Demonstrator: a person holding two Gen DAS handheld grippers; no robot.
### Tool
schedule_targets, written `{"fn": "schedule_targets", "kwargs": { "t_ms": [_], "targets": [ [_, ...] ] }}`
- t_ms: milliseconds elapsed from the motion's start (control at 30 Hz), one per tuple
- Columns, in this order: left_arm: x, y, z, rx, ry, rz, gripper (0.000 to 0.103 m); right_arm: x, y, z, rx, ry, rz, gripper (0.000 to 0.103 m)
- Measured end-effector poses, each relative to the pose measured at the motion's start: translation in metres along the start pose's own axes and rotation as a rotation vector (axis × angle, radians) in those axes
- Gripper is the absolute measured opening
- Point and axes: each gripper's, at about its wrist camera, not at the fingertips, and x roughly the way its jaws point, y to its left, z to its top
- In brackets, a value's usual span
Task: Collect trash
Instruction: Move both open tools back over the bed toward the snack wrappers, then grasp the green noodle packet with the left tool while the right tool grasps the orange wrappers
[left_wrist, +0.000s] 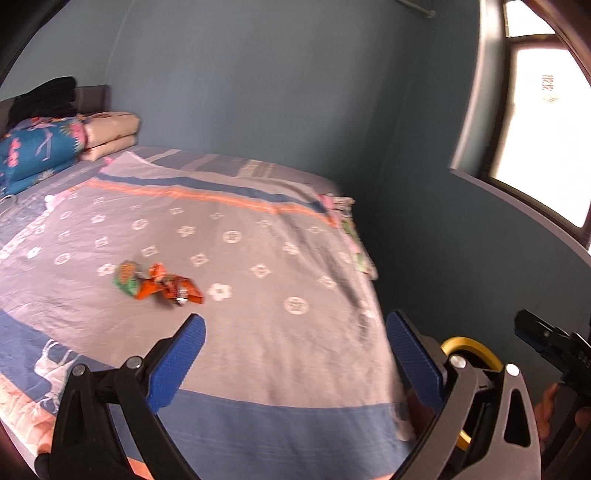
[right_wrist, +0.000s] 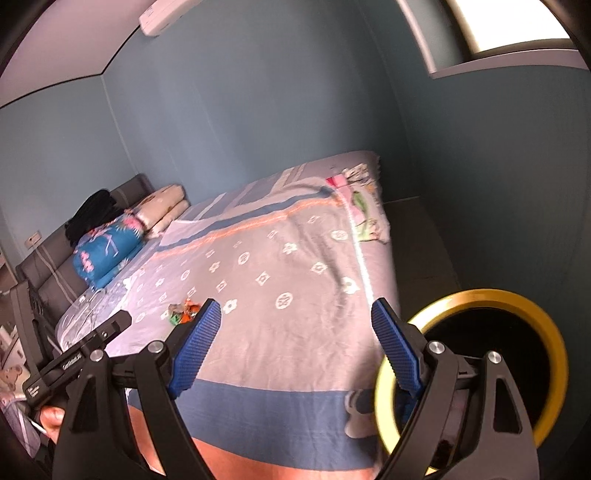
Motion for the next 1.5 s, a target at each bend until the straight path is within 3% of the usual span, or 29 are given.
{"fn": "schedule_targets", "kwargs": {
  "t_ms": [400,800,1233,1500],
  "targets": [
    [0.051,0.112,0.013,-0.115,0.022,0.224,0.095,0.107,0.055,-0.009,-0.074,0.127,0.112,0.08],
    [0.134,0.221,0.019,-0.203,0.116,0.418,0.095,0.237,0.123,-0.039,-0.159,0.294,0.211,0.08],
    [0.207,0.29,0.031,-0.312,0.195,0.482,0.095,0.366,0.191,-0.061,-0.292,0.404,0.304,0.08],
    [0.236,0.311,0.031,-0.406,0.235,0.407,0.095,0.417,0.228,-0.072,-0.407,0.403,0.338,0.08]
  ]
}}
